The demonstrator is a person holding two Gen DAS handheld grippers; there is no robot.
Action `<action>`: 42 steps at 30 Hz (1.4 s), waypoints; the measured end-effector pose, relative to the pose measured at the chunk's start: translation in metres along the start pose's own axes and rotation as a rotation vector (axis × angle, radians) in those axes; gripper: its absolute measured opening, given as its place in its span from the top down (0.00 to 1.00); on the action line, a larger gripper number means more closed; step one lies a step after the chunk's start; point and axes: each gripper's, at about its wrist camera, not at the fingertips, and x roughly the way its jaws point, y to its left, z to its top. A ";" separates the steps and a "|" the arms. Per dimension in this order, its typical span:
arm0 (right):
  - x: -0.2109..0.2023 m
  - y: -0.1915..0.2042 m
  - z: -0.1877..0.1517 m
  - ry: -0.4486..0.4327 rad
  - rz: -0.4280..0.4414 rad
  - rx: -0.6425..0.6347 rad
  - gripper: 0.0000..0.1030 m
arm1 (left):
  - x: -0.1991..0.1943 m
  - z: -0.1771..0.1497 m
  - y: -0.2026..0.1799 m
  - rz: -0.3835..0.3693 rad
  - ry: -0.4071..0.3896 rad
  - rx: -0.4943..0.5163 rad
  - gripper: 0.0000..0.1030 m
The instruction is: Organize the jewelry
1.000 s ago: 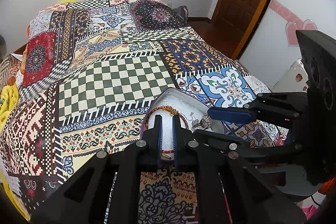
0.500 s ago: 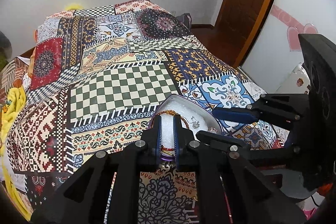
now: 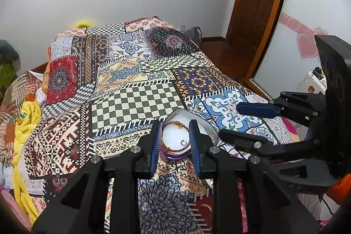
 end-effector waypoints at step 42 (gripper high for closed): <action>0.012 -0.010 -0.075 0.157 0.059 0.132 0.60 | 0.052 -0.085 -0.022 -0.081 0.255 -0.058 0.65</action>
